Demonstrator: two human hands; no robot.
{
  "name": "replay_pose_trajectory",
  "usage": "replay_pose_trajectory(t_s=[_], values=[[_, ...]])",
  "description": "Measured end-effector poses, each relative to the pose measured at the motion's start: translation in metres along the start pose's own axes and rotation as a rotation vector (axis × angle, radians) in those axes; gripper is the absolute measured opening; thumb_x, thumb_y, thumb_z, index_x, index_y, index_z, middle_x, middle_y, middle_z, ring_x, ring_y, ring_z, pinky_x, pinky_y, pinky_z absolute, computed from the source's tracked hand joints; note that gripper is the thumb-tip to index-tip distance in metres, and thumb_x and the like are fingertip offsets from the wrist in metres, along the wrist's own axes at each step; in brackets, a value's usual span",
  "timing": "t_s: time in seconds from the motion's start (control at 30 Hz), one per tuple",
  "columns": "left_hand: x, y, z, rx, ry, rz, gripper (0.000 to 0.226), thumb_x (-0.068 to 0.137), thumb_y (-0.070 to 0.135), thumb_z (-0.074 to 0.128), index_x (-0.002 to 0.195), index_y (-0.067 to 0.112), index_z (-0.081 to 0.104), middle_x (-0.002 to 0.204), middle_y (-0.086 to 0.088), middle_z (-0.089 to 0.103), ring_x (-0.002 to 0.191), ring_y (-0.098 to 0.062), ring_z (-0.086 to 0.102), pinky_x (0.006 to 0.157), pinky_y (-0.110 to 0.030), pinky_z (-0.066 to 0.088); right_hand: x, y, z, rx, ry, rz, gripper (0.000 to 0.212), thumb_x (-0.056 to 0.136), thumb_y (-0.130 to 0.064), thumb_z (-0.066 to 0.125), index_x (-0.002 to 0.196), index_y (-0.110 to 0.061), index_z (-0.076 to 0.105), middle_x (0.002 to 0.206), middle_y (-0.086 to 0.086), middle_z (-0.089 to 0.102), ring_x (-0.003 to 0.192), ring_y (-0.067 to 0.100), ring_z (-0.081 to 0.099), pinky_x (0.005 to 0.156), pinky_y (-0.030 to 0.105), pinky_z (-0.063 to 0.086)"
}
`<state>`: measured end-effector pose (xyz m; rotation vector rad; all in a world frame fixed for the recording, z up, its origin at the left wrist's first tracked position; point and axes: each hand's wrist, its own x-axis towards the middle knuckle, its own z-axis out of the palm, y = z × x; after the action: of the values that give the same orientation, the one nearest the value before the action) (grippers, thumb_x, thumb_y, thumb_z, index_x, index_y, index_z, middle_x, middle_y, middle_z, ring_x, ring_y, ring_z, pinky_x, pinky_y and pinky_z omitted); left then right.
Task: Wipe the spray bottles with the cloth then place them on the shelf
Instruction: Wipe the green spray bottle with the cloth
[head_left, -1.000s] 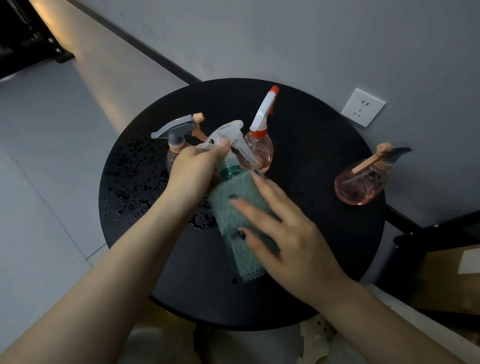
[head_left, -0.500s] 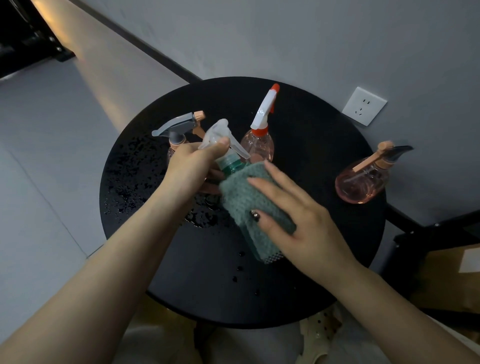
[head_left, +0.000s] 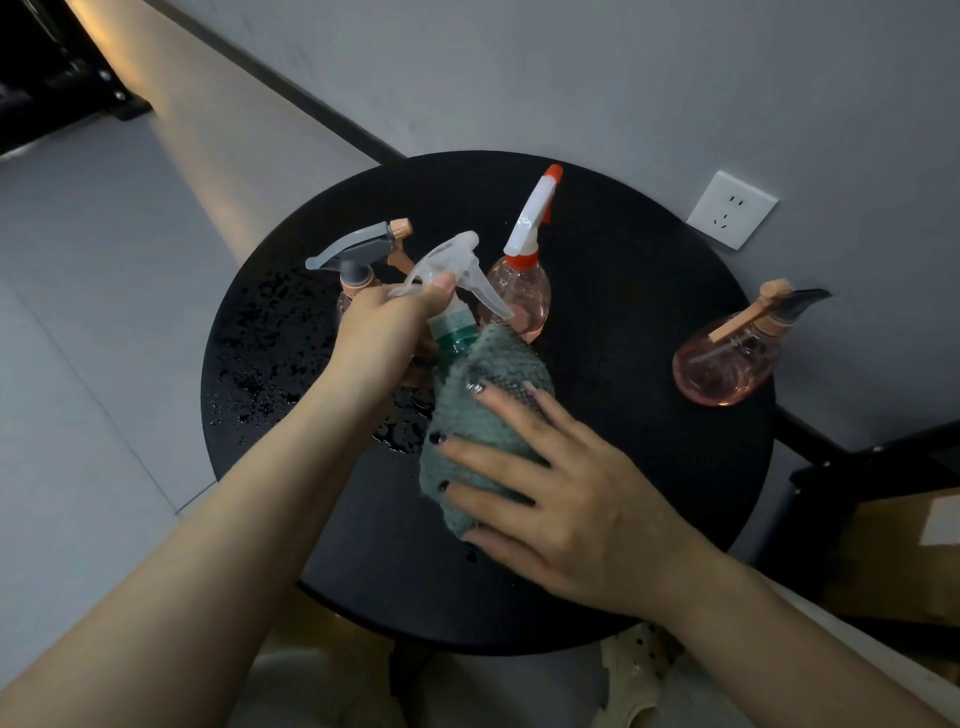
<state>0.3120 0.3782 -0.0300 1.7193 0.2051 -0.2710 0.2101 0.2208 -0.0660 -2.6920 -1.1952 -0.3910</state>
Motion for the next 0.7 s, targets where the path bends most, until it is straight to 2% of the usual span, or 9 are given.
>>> replay_pose_trajectory(t_s=[0.07,0.13,0.2,0.3,0.37,0.43,0.53,0.63,0.7], values=[[-0.001,0.0,0.002,0.01,-0.011,0.005,0.034,0.092,0.034,0.054,0.063,0.017,0.052,0.068,-0.005,0.057,0.054,-0.015,0.051,0.051,-0.023,0.039,0.001,-0.001,0.001,0.015,0.023,0.007,0.03,0.094,-0.039,0.054,0.115,-0.02,0.065,0.135,0.001,0.055,0.138,0.03,0.033,0.11,0.051,0.031],[-0.001,0.001,0.003,0.008,-0.018,0.006,0.036,0.092,0.033,0.054,0.061,0.018,0.051,0.062,-0.002,0.056,0.05,-0.014,0.05,0.05,-0.023,0.039,0.002,-0.001,0.001,0.11,0.095,0.111,0.032,0.094,-0.037,0.055,0.117,-0.019,0.064,0.138,0.001,0.052,0.139,0.028,0.032,0.111,0.047,0.033],[-0.001,0.001,0.003,0.006,-0.008,0.005,0.038,0.092,0.033,0.054,0.057,0.019,0.048,0.056,0.001,0.053,0.045,-0.012,0.047,0.047,-0.021,0.038,0.005,0.001,-0.002,0.279,0.138,0.288,0.038,0.094,-0.039,0.052,0.129,-0.025,0.055,0.148,-0.006,0.037,0.143,0.021,0.024,0.113,0.03,0.029],[0.0,0.0,0.004,0.029,-0.021,0.015,0.035,0.092,0.036,0.054,0.065,0.013,0.051,0.069,-0.007,0.056,0.056,-0.018,0.052,0.049,-0.02,0.04,0.01,0.003,-0.008,0.668,0.153,0.594,0.049,0.092,-0.047,0.05,0.138,-0.046,0.035,0.15,-0.026,0.018,0.139,-0.003,0.02,0.107,0.012,0.029],[0.0,-0.002,0.005,0.023,-0.038,0.016,0.033,0.092,0.036,0.054,0.073,0.009,0.053,0.078,-0.014,0.056,0.066,-0.023,0.053,0.056,-0.026,0.043,0.01,0.008,-0.007,0.892,0.209,0.739,0.048,0.092,-0.04,0.053,0.135,-0.052,0.036,0.138,-0.033,0.037,0.128,-0.011,0.035,0.103,0.012,0.038],[0.001,-0.004,0.005,0.028,-0.025,0.011,0.033,0.092,0.037,0.055,0.07,0.011,0.054,0.081,-0.014,0.059,0.069,-0.024,0.055,0.06,-0.03,0.044,0.01,0.01,-0.005,0.997,0.24,0.835,0.046,0.093,-0.033,0.053,0.135,-0.046,0.041,0.115,-0.039,0.054,0.116,-0.006,0.052,0.098,0.024,0.046],[0.003,-0.005,0.004,0.036,-0.021,0.013,0.034,0.091,0.037,0.055,0.064,0.017,0.054,0.076,-0.009,0.06,0.061,-0.02,0.055,0.054,-0.024,0.043,0.01,0.003,-0.004,0.856,0.265,0.757,0.046,0.095,-0.031,0.051,0.14,-0.029,0.042,0.137,-0.019,0.049,0.126,-0.005,0.044,0.105,0.026,0.041],[0.002,-0.002,0.0,-0.004,0.008,0.0,0.037,0.092,0.034,0.055,0.059,0.019,0.049,0.061,0.0,0.054,0.046,-0.01,0.049,0.043,-0.017,0.038,0.005,-0.004,0.0,0.435,0.217,0.443,0.043,0.095,-0.027,0.046,0.137,-0.016,0.047,0.147,0.004,0.04,0.139,0.02,0.033,0.111,0.034,0.035],[0.004,-0.002,-0.003,-0.016,0.023,-0.004,0.036,0.092,0.034,0.055,0.061,0.017,0.048,0.064,-0.002,0.053,0.048,-0.011,0.048,0.046,-0.02,0.039,-0.001,-0.004,0.003,0.238,0.139,0.234,0.036,0.094,-0.017,0.05,0.13,-0.011,0.053,0.143,0.01,0.045,0.139,0.032,0.031,0.109,0.042,0.037]])
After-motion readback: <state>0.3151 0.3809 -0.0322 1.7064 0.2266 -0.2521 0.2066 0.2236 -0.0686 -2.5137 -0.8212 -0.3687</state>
